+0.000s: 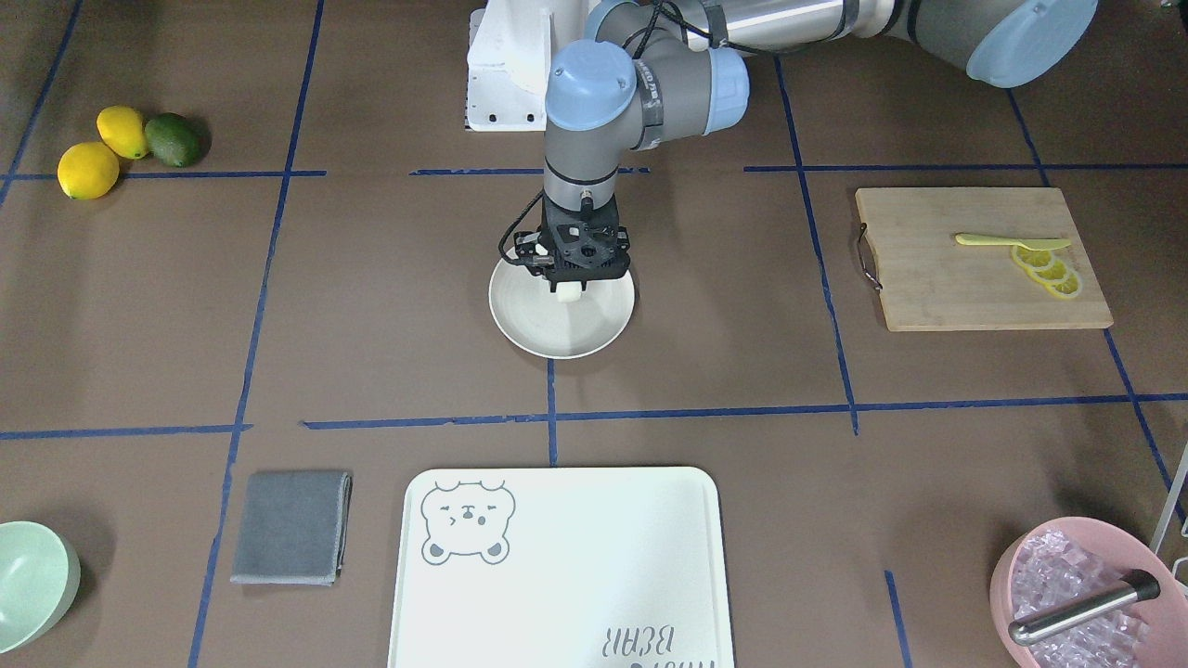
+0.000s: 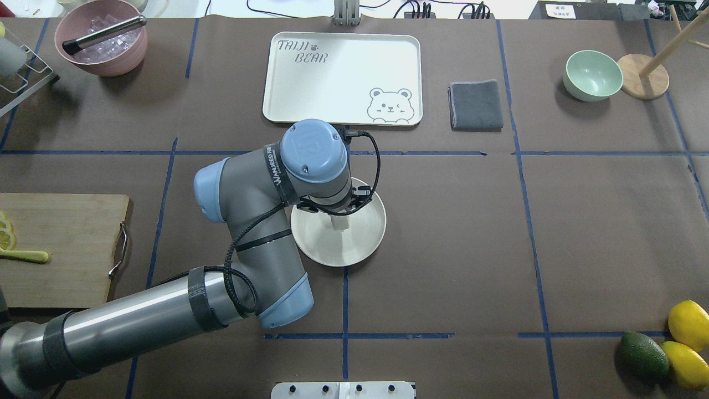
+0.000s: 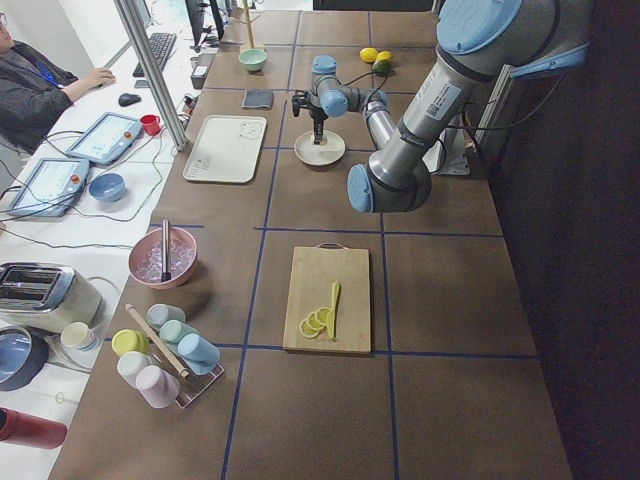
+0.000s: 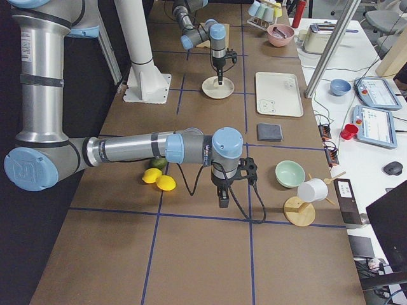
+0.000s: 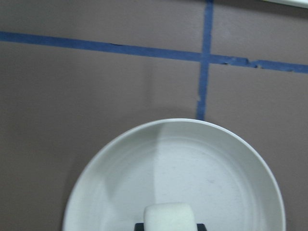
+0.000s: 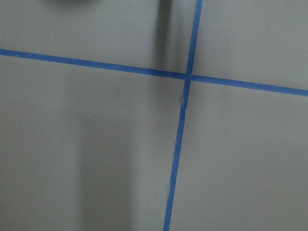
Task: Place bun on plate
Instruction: 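Carry the white bun with the left gripper over the white plate, then lower the bun onto the plate and open the left gripper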
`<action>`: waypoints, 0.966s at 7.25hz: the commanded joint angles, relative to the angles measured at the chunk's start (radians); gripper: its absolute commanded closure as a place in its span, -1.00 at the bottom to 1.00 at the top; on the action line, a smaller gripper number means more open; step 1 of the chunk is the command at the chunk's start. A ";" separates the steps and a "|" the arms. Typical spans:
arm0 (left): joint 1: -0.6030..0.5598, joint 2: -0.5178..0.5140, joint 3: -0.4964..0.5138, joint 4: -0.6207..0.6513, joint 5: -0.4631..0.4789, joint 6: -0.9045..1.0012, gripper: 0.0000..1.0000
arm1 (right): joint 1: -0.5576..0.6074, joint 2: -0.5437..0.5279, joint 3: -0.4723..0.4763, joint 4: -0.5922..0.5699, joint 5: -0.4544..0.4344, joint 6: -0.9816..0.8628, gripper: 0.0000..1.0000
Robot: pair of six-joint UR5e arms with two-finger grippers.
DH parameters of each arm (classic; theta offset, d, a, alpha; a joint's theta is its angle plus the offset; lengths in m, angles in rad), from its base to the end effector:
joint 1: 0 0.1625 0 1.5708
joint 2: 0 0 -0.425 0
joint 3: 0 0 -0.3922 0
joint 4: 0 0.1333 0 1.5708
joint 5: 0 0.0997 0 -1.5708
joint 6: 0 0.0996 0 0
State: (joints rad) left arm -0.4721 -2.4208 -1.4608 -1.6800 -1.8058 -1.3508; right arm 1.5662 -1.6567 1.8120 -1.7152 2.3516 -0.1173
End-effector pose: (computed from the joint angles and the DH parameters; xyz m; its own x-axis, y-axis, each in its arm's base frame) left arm 0.6157 -0.4380 0.1677 0.6367 -0.0868 -0.7662 0.1513 0.9884 0.0137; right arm 0.0611 -0.4518 0.5949 0.7049 -0.1279 0.6977 0.0877 0.9918 0.0932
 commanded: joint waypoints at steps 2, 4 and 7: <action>0.021 0.000 0.053 -0.032 0.026 -0.001 -0.56 | 0.000 0.000 0.001 0.000 0.000 0.001 -1.00; 0.017 0.002 0.018 -0.024 0.023 0.009 -0.99 | 0.000 0.003 0.001 -0.001 0.000 0.001 -1.00; -0.110 0.168 -0.247 0.118 -0.111 0.216 -1.00 | 0.000 0.005 0.000 0.000 0.000 0.001 -1.00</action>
State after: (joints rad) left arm -0.5172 -2.3585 -1.5677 -1.6247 -1.8457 -1.2555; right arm 1.5662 -1.6528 1.8123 -1.7156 2.3516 -0.1166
